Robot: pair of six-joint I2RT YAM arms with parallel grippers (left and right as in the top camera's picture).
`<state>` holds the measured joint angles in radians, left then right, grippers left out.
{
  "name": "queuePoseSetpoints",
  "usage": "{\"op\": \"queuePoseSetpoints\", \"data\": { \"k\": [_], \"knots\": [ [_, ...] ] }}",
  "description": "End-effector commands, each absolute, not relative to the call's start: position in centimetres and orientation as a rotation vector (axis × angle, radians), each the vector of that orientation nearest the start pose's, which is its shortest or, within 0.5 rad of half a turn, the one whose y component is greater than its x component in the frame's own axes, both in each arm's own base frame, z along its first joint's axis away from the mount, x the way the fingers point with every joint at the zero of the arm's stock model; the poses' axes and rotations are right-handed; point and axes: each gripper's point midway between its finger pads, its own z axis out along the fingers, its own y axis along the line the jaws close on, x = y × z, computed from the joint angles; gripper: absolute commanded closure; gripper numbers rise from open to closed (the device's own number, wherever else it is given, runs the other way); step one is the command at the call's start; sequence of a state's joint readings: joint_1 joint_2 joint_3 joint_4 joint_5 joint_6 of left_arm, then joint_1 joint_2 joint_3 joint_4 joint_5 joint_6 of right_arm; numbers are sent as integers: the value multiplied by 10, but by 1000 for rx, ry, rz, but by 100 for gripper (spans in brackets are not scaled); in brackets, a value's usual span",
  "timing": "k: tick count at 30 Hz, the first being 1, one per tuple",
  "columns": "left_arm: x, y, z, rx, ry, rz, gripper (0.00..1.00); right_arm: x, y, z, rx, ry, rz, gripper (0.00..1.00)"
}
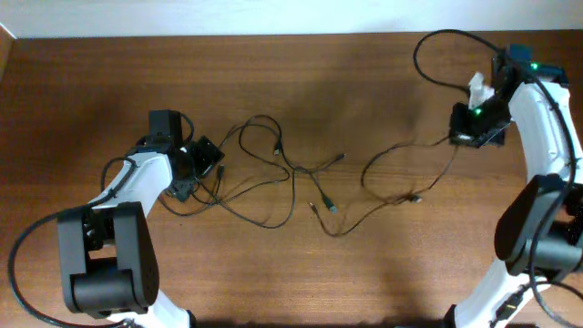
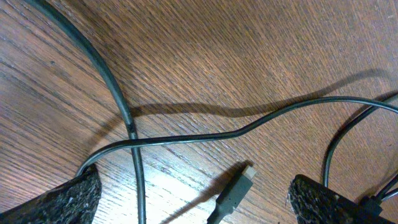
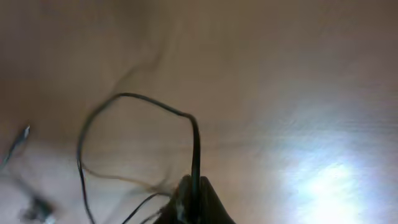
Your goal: Untangle cables
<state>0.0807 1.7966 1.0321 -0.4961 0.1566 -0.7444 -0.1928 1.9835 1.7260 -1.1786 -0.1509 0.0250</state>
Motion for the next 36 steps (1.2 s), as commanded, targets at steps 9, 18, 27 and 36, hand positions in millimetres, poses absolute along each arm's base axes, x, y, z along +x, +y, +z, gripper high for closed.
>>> {"op": "queuePoseSetpoints", "data": {
  "k": [9, 18, 27, 36],
  "knots": [
    [361, 7, -1, -1147, 2692, -317, 1, 385, -370, 379, 931, 1639, -1381, 96],
    [361, 7, -1, -1147, 2691, -318, 1, 369, -403, 223, 837, 2221, -711, 96],
    [361, 7, -1, -1147, 2692, -317, 1, 408, -315, 258, 683, 2248, -696, 96],
    [361, 7, -1, -1148, 2691, -317, 1, 396, -295, 353, 692, 1978, -681, 96]
  ]
}}
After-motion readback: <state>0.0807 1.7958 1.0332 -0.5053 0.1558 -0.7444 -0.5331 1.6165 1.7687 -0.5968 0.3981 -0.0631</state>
